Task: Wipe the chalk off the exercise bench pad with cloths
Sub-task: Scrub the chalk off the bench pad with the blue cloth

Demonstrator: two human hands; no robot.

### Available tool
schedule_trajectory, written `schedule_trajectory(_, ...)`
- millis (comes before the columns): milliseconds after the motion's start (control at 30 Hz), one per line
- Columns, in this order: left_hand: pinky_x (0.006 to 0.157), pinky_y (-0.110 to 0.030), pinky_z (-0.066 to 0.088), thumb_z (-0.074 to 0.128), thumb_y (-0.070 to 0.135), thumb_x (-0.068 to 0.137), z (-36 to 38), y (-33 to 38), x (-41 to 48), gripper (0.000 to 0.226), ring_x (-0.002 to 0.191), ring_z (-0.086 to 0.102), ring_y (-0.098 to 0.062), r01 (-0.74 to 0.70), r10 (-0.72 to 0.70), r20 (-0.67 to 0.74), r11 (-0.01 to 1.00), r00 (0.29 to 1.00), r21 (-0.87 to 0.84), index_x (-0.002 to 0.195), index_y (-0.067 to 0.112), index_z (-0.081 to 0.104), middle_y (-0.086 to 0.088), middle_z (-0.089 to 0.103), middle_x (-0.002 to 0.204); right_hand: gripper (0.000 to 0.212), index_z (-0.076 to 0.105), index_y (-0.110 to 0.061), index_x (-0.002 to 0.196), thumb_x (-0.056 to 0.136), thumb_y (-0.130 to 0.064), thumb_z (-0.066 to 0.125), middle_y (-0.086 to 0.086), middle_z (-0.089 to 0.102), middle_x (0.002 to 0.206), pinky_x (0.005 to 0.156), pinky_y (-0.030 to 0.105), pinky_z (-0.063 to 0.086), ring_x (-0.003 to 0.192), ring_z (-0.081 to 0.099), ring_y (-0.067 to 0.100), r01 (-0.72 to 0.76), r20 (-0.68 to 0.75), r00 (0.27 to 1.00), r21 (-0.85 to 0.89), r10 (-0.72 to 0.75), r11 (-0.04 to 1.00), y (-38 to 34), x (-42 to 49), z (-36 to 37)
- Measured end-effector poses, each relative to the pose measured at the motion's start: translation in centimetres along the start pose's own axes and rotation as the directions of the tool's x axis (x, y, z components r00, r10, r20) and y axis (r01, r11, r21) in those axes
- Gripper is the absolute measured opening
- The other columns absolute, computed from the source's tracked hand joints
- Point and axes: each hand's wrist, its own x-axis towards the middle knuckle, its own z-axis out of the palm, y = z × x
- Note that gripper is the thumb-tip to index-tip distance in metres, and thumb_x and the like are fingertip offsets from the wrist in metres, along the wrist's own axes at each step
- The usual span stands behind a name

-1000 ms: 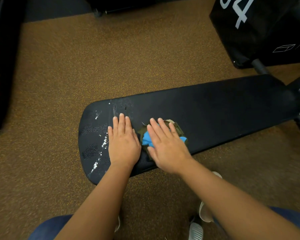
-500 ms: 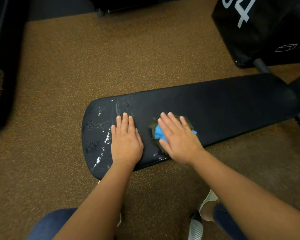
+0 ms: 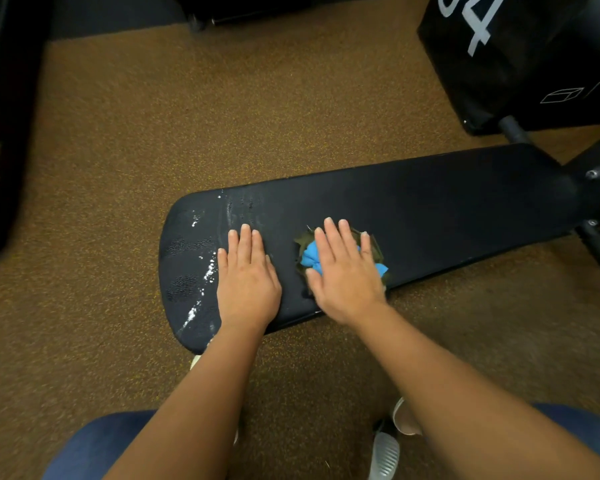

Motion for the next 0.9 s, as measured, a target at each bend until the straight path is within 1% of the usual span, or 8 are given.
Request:
schedule_trajectory(67, 0.117, -0.046, 0.011, 0.022, 0.027, 0.097, -0.1, 0.1, -0.1, 0.055, 0.146, 0.012, -0.028, 0.011, -0.011, 0.004, 1.000, 1.000, -0.001, 0.146, 0.004, 0.029, -0.010, 0.022, 0.156, 0.070, 0.010, -0.010, 0.153, 0.095, -0.048, 0.020, 0.011, 0.001, 0.161, 0.118, 0.055, 0.000, 0.148, -0.005, 0.030, -0.028, -0.028, 0.999, 0.018, 0.028, 0.999, -2.4, -0.5, 0.6)
schedule_trajectory(233, 0.117, -0.046, 0.013, 0.022, 0.027, 0.097, -0.2, 0.0, -0.2, 0.055, 0.145, 0.013, -0.029, -0.003, 0.003, 0.002, 1.000, 1.000, -0.004, 0.146, 0.004, 0.029, -0.011, 0.022, 0.156, 0.068, 0.021, -0.010, 0.151, 0.095, -0.049, 0.024, 0.009, 0.015, 0.160, 0.118, 0.053, 0.013, 0.148, 0.008, 0.027, 0.252, -0.007, 0.967, -0.059, -0.253, 0.966, 0.2, -2.0, 1.1)
schedule_trajectory(367, 0.117, -0.045, 0.011, 0.020, 0.030, 0.096, -0.1, 0.0, -0.6, 0.057, 0.146, 0.012, -0.028, -0.007, 0.007, 0.012, 1.000, 1.000, 0.007, 0.146, 0.005, 0.028, -0.010, 0.021, 0.157, 0.071, 0.017, -0.010, 0.152, 0.093, -0.049, 0.018, 0.009, 0.011, 0.161, 0.118, 0.054, 0.006, 0.148, 0.005, 0.028, -0.029, -0.070, 0.997, 0.016, 0.030, 0.999, 0.6, -0.7, 0.7)
schedule_trajectory(433, 0.118, -0.045, 0.010, 0.018, 0.030, 0.096, -0.1, 0.1, -0.7, 0.057, 0.146, 0.009, -0.027, 0.001, -0.001, 0.018, 1.000, 1.000, 0.013, 0.147, 0.006, 0.026, -0.009, 0.018, 0.157, 0.070, 0.018, -0.008, 0.151, 0.093, -0.048, 0.017, 0.012, 0.011, 0.160, 0.118, 0.054, 0.004, 0.148, 0.004, 0.031, -0.085, -0.098, 0.991, 0.044, 0.089, 0.995, -2.2, -1.2, 1.1)
schedule_trajectory(600, 0.118, -0.046, 0.011, 0.021, 0.026, 0.099, -0.3, -0.1, -0.8, 0.053, 0.146, 0.010, -0.028, -0.011, 0.011, 0.013, 1.000, 1.000, -0.001, 0.147, 0.005, 0.027, -0.010, 0.019, 0.157, 0.065, 0.030, -0.007, 0.148, 0.096, -0.046, 0.028, 0.012, 0.025, 0.157, 0.116, 0.053, 0.020, 0.146, 0.018, 0.029, 0.239, -0.079, 0.967, -0.065, -0.244, 0.969, -0.5, -3.4, 2.2)
schedule_trajectory(667, 0.117, -0.047, 0.013, 0.021, 0.028, 0.096, -0.4, 0.0, -0.8, 0.056, 0.145, 0.014, -0.029, -0.017, 0.017, 0.008, 1.000, 1.000, -0.003, 0.146, 0.004, 0.030, -0.011, 0.022, 0.156, 0.066, 0.027, -0.007, 0.149, 0.096, -0.046, 0.026, 0.011, 0.023, 0.158, 0.117, 0.053, 0.015, 0.147, 0.015, 0.028, 0.170, -0.106, 0.978, -0.079, -0.177, 0.982, 2.0, -2.6, 2.0)
schedule_trajectory(800, 0.117, -0.046, 0.013, 0.020, 0.029, 0.096, -0.2, 0.0, -0.8, 0.056, 0.145, 0.013, -0.029, -0.009, 0.009, 0.006, 1.000, 1.000, 0.005, 0.146, 0.004, 0.029, -0.011, 0.022, 0.156, 0.072, 0.020, -0.006, 0.151, 0.094, -0.051, 0.016, 0.014, 0.015, 0.160, 0.118, 0.054, 0.007, 0.148, 0.007, 0.030, -0.116, -0.113, 0.987, 0.024, 0.118, 0.993, 0.9, -1.0, 1.0)
schedule_trajectory(900, 0.117, -0.046, 0.012, 0.019, 0.029, 0.095, -0.2, 0.0, -0.9, 0.057, 0.146, 0.012, -0.028, -0.012, 0.012, 0.002, 1.000, 1.000, 0.017, 0.146, 0.004, 0.028, -0.011, 0.021, 0.156, 0.072, 0.021, -0.005, 0.151, 0.095, -0.050, 0.016, 0.016, 0.014, 0.159, 0.118, 0.055, 0.008, 0.148, 0.007, 0.032, -0.028, -0.092, 0.995, -0.014, 0.027, 0.999, -2.2, -1.7, 1.5)
